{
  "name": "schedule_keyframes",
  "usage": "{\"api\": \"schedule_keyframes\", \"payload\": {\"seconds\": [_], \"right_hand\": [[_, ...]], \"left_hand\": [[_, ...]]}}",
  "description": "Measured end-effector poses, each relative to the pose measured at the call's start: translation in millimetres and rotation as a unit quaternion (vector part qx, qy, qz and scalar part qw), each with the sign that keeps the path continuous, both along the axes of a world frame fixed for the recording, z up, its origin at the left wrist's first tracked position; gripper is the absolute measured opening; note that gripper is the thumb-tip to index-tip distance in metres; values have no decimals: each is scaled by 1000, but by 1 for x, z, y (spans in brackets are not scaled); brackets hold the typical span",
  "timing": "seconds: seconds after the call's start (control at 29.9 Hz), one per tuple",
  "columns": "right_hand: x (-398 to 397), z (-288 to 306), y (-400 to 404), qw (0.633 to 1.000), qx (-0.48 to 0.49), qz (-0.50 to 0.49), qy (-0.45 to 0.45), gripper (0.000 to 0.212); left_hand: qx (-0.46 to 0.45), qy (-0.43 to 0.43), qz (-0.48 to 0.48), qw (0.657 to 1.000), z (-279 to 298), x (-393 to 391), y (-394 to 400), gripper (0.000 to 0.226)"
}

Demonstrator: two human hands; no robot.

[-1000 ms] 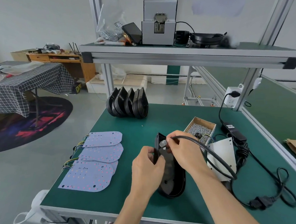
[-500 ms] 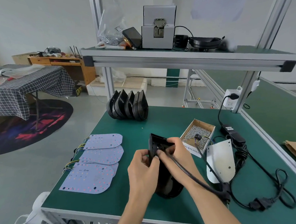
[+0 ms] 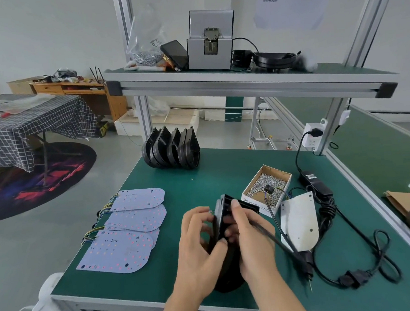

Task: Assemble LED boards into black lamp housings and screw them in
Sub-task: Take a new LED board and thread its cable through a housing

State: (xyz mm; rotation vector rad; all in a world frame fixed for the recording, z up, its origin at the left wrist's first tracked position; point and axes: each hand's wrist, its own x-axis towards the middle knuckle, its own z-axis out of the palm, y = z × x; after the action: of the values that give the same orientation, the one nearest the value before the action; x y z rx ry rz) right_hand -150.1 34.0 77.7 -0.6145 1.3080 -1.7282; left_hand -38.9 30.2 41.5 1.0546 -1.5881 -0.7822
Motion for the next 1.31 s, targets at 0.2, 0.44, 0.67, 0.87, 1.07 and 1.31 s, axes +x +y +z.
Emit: {"api": "schedule_keyframes", "payload": {"seconds": [0.2,0.44,0.67,0.87,1.07,1.31], "right_hand": [[-11,21,1,987,39,146,-57,81],[-4,22,-1,994,70,54,-59,38],[-19,37,23,983,20,87,-161,30],[-32,38,19,980,-38,15,-197,29],[-16,35,17,998,12,22,53,41],[-22,40,37,939,7,103,327,46]], "left_hand": [[70,83,-156,982,1,18,-6,55],[52,120,-211,969,11,13,2,57],[62,149,-115,980,4,21,-4,42],[46,115,-147,981,15,17,-2,59],[-53,29,-160,985,39,10,1,67],[-66,29,-124,990,49,13,1,45]]}}
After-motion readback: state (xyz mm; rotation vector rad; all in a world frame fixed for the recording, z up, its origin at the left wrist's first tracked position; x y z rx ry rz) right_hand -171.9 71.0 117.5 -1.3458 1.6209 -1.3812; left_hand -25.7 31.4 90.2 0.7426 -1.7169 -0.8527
